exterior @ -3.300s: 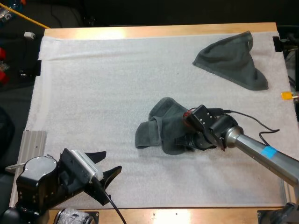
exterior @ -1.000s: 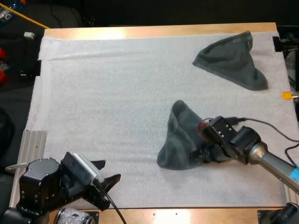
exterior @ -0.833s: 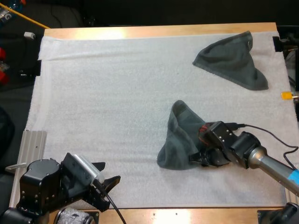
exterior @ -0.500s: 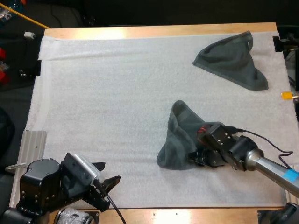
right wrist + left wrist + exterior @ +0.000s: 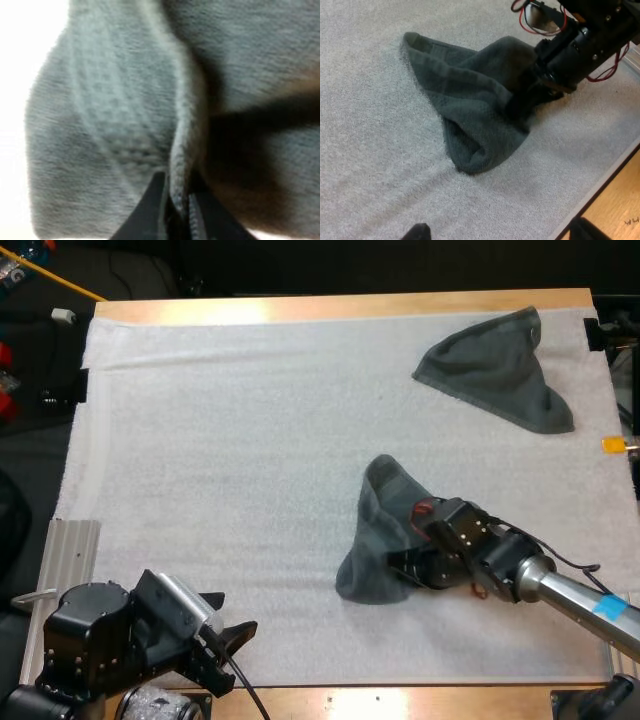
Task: Pick towel from pile, fold and stack
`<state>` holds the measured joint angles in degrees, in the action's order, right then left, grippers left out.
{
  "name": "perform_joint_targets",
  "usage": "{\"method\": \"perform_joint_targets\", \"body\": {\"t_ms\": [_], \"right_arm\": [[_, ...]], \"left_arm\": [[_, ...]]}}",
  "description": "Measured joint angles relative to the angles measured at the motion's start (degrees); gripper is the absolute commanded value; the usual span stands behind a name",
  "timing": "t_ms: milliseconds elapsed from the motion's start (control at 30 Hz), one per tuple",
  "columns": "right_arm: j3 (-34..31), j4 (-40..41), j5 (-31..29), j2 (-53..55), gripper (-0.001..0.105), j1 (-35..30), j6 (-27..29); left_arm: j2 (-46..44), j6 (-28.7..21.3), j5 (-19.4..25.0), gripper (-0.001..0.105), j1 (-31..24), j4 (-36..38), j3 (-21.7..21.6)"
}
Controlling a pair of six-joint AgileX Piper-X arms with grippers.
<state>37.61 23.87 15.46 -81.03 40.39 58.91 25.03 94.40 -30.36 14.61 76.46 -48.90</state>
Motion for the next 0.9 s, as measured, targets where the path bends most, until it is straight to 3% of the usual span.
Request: {"method": "perform_joint_targets", "body": {"t_ms": [400,900], "right_arm": [[10.53,-9.96,0.6,-1.31,0.0,4.15,-4.98],[24.01,-13.52,2.22,-18.75,0.0,8.38,-11.27]], "left_arm": [[0.0,0.0,0.0,0.056,0.0,0.0,0.0],[0.0,0.0,0.0,0.056,0.0,0.0,0.0]]}}
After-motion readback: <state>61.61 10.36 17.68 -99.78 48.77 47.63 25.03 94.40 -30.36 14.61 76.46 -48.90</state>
